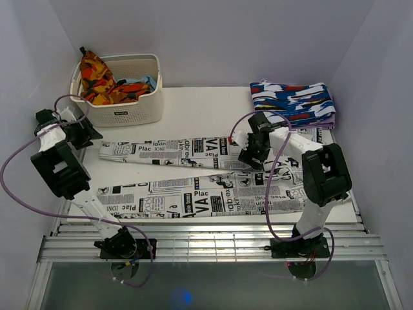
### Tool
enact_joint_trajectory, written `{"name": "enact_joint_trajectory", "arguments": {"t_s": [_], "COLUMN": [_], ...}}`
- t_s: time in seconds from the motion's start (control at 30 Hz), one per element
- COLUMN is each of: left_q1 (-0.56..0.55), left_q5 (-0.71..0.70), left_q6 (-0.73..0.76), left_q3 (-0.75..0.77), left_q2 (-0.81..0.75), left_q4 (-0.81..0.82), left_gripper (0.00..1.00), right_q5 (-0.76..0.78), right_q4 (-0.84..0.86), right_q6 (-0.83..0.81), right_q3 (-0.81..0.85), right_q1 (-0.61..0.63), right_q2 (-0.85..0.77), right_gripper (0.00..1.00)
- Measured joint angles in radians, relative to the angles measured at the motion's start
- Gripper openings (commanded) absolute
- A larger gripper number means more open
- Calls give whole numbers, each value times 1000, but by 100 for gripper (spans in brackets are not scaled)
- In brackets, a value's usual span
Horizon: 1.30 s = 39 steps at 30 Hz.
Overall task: Fold and stack the trousers
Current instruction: Flatten the trousers out
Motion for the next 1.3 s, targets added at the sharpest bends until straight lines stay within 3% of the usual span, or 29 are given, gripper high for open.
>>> {"name": "enact_joint_trajectory", "arguments": {"t_s": [0.03,0.07,0.23,0.47,0.77,0.83,1.3], "left_q1": [4,9,50,71,71,71,39], "left_q5": [-13,-21,-18,-28,-9,2,90], "left_q6": [-6,-4,31,148,288,304,260], "left_q3": [23,28,3,-175,-325,-325,-158], "left_q2": [36,48,-31,-234,-150,-126,-6], "left_q4": [-11,-20,-47,2,56,78,238], "left_gripper": [85,86,87,85,81,81,81], "right_q5": [-6,-12,-33,-48,-54,-51,-54], "right_q4": [-11,-20,-37,-50,-59,-58,-18], "right_q6": [6,16,63,128,169,175,175], "right_q3": [19,41,124,218,317,334,394], "right_q1": [-6,-14,-50,-56,-56,-56,-53], "right_q2": [-2,-2,-1,105,265,279,278], "right_gripper": [79,78,73,63,61,56,67]}}
